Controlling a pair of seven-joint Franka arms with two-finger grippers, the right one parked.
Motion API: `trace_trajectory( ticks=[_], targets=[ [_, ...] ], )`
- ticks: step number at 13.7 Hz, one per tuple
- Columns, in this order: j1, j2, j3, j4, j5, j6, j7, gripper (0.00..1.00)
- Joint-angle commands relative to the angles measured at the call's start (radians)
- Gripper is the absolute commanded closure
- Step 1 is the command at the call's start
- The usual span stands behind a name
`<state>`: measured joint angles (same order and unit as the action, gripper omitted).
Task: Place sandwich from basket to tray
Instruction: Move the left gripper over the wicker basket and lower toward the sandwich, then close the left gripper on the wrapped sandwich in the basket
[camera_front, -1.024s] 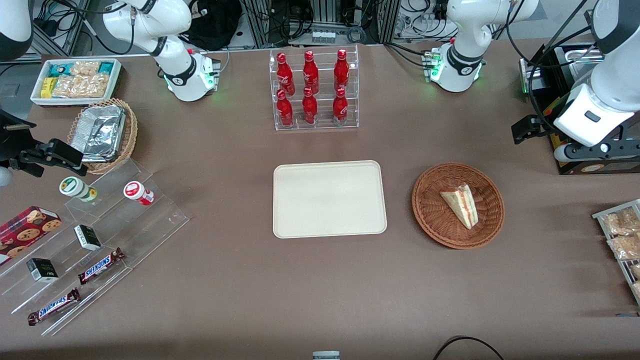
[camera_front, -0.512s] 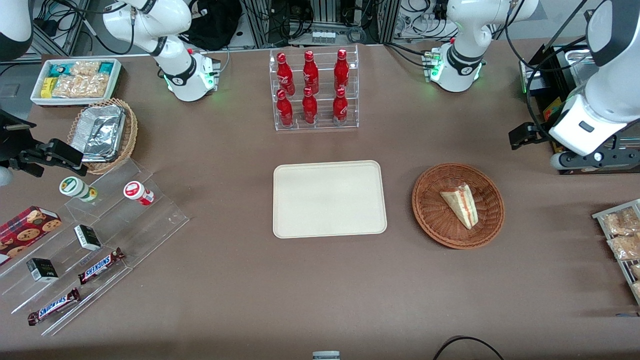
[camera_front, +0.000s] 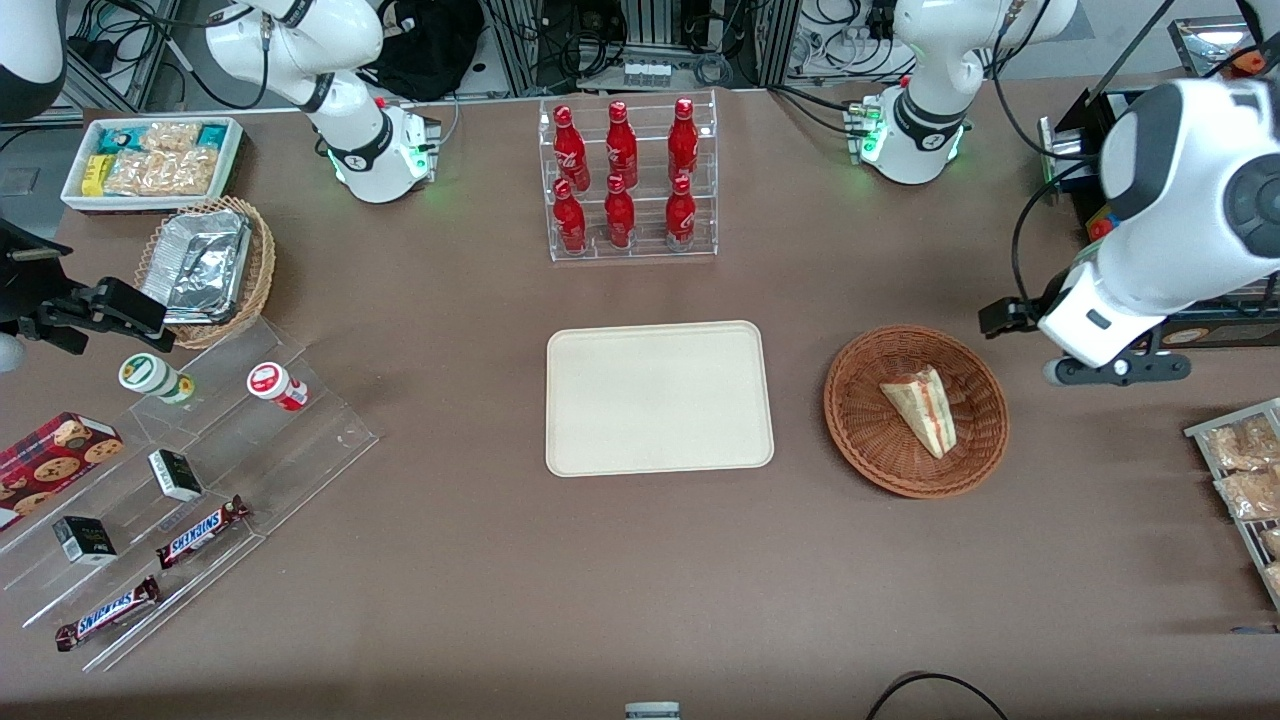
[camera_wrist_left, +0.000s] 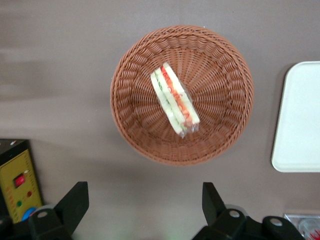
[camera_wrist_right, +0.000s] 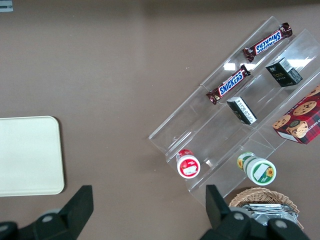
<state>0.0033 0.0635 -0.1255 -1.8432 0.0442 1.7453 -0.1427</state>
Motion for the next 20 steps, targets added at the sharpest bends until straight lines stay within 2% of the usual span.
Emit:
trace_trajectory(
  ticks=[1, 6, 9, 14, 20],
  targets=[
    [0.010, -0.019, -0.006, -0.120, 0.002, 0.138, 0.002, 0.00],
    [0.007, -0.005, -0.008, -0.301, 0.002, 0.406, -0.190, 0.00],
    [0.000, 0.005, -0.011, -0.320, 0.005, 0.434, -0.423, 0.00],
    [-0.032, 0.059, -0.014, -0.320, 0.005, 0.486, -0.613, 0.00],
    [-0.052, 0.128, -0.014, -0.336, 0.005, 0.573, -0.643, 0.00]
  ],
)
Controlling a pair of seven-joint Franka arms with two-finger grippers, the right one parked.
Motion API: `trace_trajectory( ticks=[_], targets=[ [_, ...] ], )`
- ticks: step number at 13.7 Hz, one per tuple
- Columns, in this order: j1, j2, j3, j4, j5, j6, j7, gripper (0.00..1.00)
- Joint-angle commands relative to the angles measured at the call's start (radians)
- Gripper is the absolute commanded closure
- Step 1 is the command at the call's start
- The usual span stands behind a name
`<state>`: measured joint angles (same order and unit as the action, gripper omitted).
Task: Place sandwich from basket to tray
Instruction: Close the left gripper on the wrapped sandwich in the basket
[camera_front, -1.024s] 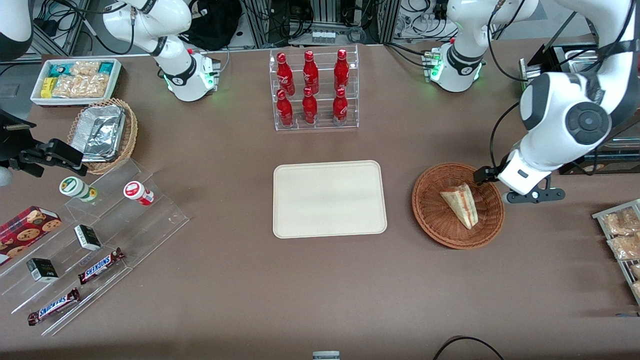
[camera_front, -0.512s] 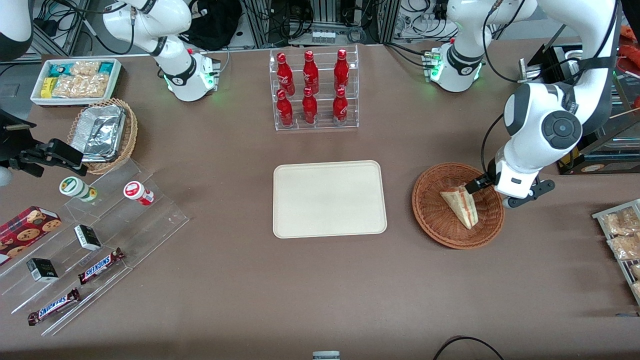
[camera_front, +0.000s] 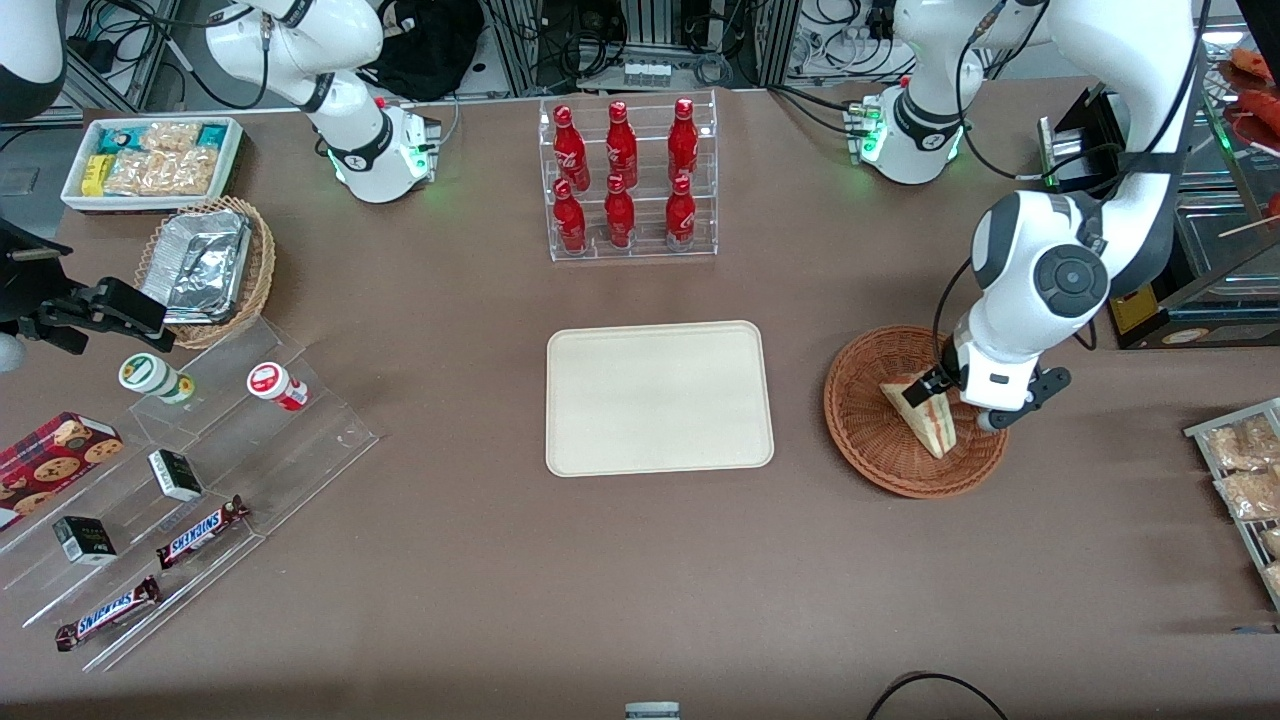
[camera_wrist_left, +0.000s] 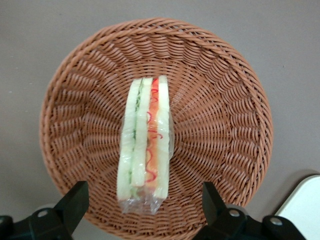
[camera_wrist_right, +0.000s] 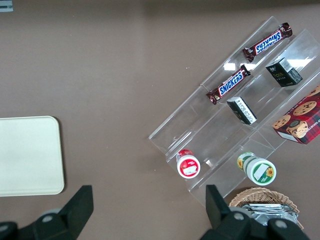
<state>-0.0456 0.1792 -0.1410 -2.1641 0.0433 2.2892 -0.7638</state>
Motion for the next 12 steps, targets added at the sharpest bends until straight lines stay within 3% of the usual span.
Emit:
trace_trajectory(
  ticks=[1, 6, 7, 8, 9, 11, 12],
  targets=[
    [-0.003, 0.017, 0.001, -0.025, 0.006, 0.038, -0.022, 0.00],
    [0.007, 0.057, 0.003, -0.057, 0.006, 0.096, -0.017, 0.03],
    [0.007, 0.057, 0.003, -0.057, 0.006, 0.093, -0.015, 0.20],
    [0.007, 0.057, 0.003, -0.057, 0.006, 0.090, -0.015, 0.54],
    [0.007, 0.057, 0.005, -0.056, 0.006, 0.087, -0.022, 0.80],
    [0.007, 0.055, 0.003, -0.053, 0.004, 0.082, -0.023, 0.91],
    [0.007, 0.054, 0.003, -0.051, 0.004, 0.081, -0.023, 0.91]
  ],
)
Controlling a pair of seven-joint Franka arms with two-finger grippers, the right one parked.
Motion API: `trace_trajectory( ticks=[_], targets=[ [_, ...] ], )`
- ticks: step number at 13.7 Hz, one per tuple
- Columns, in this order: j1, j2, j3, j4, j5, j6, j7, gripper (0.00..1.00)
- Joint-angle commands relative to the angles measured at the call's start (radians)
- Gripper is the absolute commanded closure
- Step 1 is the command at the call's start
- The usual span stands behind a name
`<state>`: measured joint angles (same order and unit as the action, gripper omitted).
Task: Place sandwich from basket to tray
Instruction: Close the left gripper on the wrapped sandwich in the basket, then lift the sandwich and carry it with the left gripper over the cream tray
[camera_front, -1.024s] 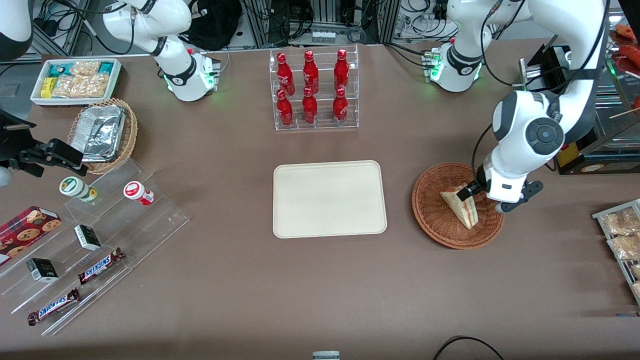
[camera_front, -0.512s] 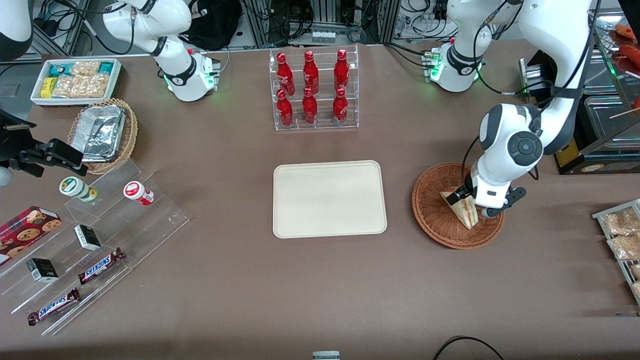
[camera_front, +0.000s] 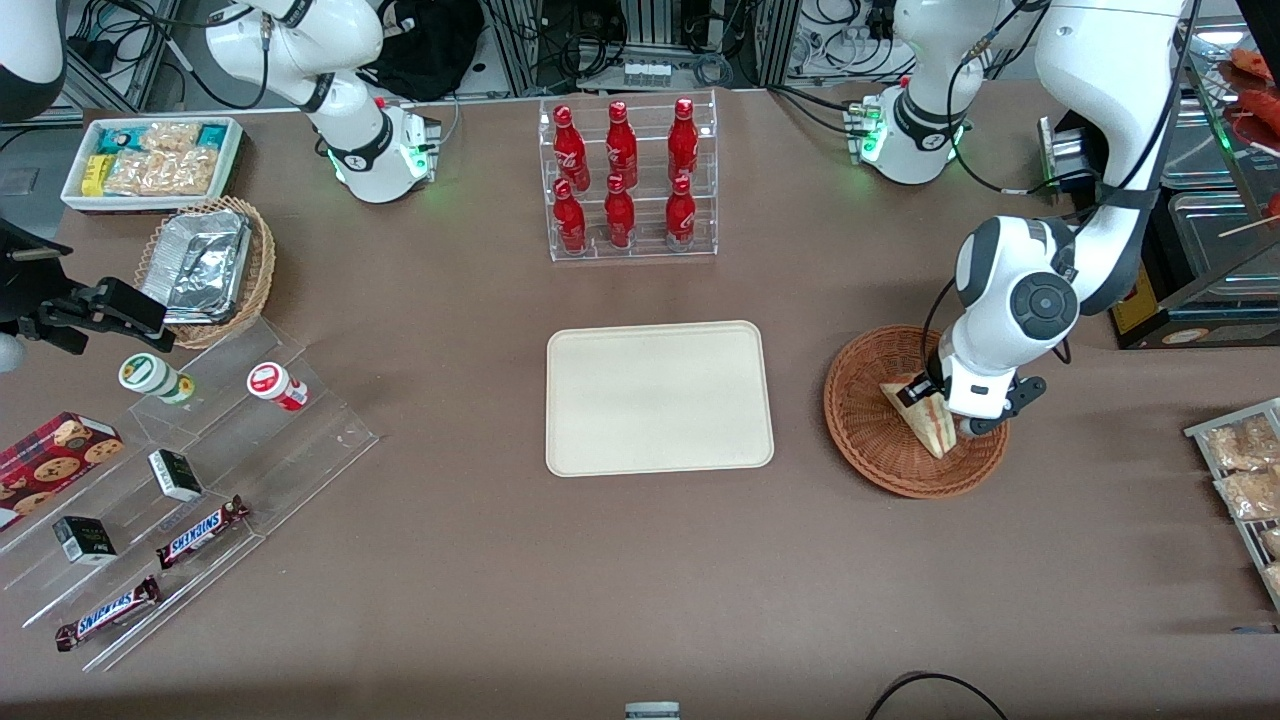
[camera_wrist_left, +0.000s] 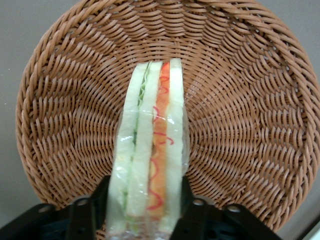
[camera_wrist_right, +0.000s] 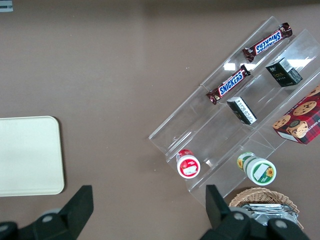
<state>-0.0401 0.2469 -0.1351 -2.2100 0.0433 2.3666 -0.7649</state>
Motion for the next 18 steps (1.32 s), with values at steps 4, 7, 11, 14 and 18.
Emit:
trace_trajectory(
  ticks=[4, 7, 11, 14, 18],
  targets=[
    [-0.006, -0.028, -0.004, 0.073, 0.003, -0.125, -0.011, 0.92],
    [-0.035, -0.021, -0.006, 0.257, 0.003, -0.402, 0.022, 0.93],
    [-0.105, -0.006, -0.026, 0.345, -0.006, -0.517, 0.073, 0.95],
    [-0.113, 0.057, -0.108, 0.413, -0.042, -0.480, 0.213, 0.95],
    [-0.190, 0.167, -0.192, 0.538, -0.025, -0.464, 0.103, 0.96]
  ],
)
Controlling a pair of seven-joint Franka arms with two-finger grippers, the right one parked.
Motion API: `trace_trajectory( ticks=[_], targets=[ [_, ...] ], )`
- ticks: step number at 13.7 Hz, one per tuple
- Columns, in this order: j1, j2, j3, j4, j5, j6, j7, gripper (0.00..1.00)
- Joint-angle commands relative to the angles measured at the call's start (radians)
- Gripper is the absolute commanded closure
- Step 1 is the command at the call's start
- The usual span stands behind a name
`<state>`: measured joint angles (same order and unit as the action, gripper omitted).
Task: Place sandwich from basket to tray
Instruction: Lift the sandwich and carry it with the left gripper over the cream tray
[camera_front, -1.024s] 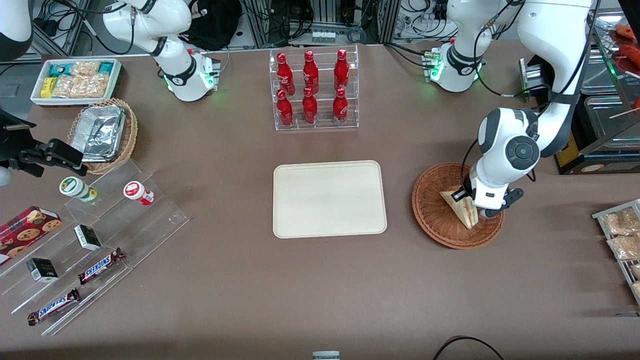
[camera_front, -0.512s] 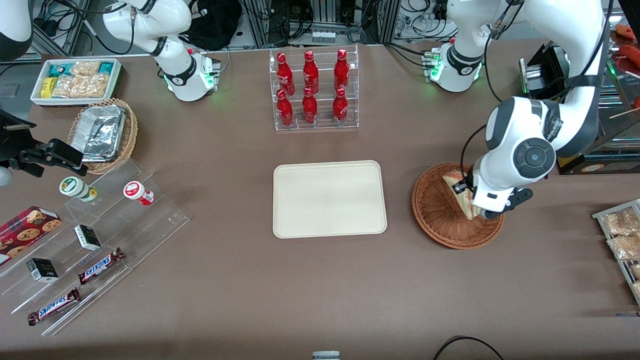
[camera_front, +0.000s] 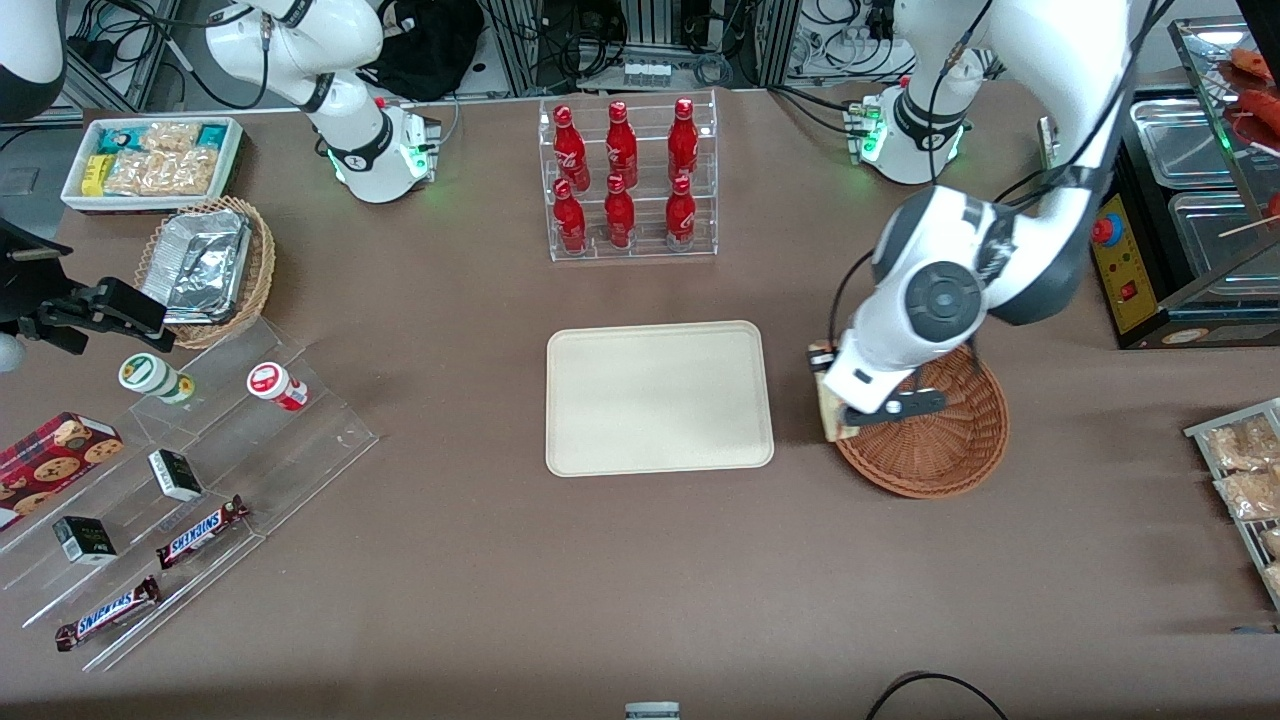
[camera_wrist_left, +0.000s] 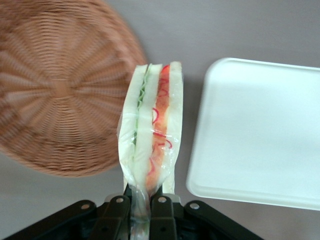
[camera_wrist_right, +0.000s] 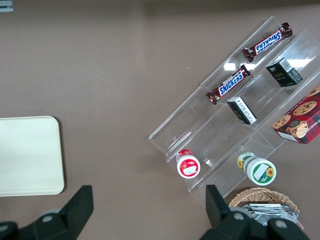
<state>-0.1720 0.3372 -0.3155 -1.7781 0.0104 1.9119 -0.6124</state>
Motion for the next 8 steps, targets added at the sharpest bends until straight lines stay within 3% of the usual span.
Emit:
trace_trajectory(
  ticks=[1, 8],
  targets=[
    [-0.091, 0.101, -0.010, 0.135, 0.010, -0.011, -0.085, 0.96],
    [-0.293, 0.317, -0.008, 0.339, 0.107, 0.002, -0.341, 0.98]
  ],
)
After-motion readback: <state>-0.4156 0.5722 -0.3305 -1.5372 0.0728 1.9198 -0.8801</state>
